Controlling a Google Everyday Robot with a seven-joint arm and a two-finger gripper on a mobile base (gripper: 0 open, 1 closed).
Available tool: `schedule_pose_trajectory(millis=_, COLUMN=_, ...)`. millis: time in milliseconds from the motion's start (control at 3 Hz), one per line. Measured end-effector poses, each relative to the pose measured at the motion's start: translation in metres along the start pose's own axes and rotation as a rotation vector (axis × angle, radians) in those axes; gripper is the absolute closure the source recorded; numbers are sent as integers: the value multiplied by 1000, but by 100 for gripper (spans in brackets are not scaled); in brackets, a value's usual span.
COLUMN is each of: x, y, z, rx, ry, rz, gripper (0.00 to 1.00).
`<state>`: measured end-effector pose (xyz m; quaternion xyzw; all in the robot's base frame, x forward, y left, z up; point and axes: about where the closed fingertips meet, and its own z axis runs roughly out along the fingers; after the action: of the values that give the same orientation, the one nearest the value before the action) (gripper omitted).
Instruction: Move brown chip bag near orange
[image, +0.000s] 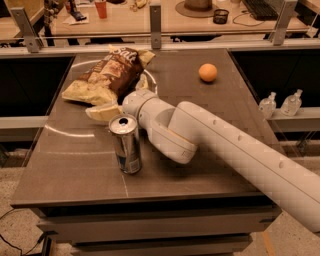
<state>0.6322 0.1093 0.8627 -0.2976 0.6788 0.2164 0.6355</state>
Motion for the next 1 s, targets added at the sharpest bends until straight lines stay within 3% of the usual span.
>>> schedule_pose_trajectory(millis=667, x=7, y=16, z=21, rx=-64, ry=31, rz=-19, gripper=0)
schedule_pose_trajectory(millis=1000, x=9, y=16, z=28, rx=-74, ry=37, rz=-31, gripper=16)
